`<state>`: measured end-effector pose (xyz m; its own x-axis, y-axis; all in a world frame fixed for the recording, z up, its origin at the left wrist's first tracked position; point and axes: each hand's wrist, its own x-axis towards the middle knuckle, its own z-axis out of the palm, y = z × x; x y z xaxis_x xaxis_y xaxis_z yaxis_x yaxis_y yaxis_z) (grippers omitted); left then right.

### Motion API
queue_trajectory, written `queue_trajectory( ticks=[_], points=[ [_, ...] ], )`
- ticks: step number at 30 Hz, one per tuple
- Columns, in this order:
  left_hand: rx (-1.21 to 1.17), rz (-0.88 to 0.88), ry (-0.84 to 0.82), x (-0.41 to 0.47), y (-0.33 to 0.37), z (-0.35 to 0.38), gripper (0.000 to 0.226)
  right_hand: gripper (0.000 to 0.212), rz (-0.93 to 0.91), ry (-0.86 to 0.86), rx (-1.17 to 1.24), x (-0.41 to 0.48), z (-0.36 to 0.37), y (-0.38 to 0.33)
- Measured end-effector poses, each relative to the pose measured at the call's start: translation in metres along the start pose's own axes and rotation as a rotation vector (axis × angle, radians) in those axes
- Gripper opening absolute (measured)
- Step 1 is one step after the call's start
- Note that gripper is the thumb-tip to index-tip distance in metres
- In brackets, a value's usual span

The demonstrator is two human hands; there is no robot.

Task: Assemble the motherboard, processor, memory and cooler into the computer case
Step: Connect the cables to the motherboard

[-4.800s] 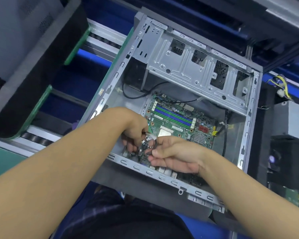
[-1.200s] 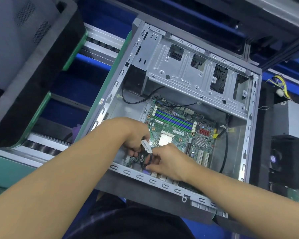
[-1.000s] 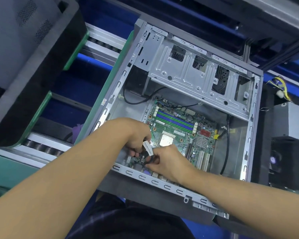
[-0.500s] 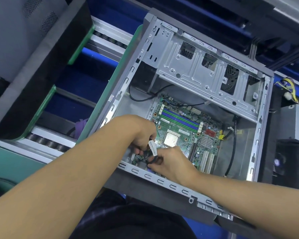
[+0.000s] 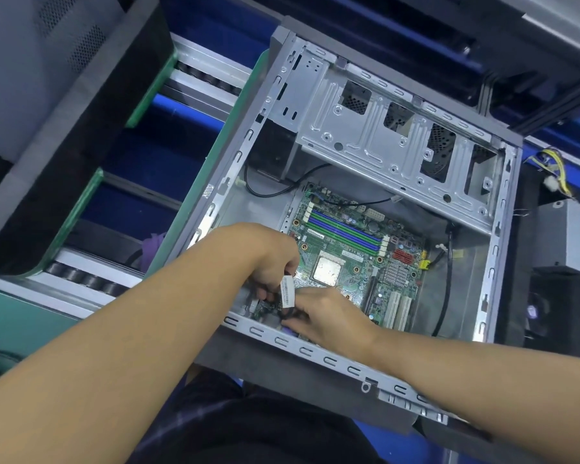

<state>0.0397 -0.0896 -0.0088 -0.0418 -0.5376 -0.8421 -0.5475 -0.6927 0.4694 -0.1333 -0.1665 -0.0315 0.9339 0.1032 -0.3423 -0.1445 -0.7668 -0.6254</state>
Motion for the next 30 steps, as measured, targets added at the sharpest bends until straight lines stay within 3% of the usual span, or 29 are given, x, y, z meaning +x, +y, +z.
queue_trajectory(
  ticks=[4, 8, 18, 23, 30],
  points=[
    [0.013, -0.001, 0.016, -0.0015, 0.0007, -0.0002, 0.015, 0.011, -0.044, 0.012, -0.013, 0.0012, 0.0030, 0.0020],
    [0.024, 0.001, 0.023, -0.0031, 0.0009, 0.0004, 0.014, 0.023, -0.057, 0.017, 0.016, 0.0018, 0.0020, 0.0021],
    [0.010, 0.000, 0.000, -0.0022, 0.0009, 0.0009, 0.012, 0.005, 0.031, 0.041, 0.064, 0.0007, 0.0011, -0.0016],
    [0.014, 0.009, 0.005, -0.0014, 0.0012, 0.0008, 0.015, 0.026, 0.008, 0.038, 0.067, 0.0035, 0.0008, -0.0055],
    [0.023, 0.005, 0.000, -0.0008, 0.0016, 0.0012, 0.011, 0.027, -0.012, 0.044, 0.046, 0.0060, 0.0006, -0.0024]
  ],
)
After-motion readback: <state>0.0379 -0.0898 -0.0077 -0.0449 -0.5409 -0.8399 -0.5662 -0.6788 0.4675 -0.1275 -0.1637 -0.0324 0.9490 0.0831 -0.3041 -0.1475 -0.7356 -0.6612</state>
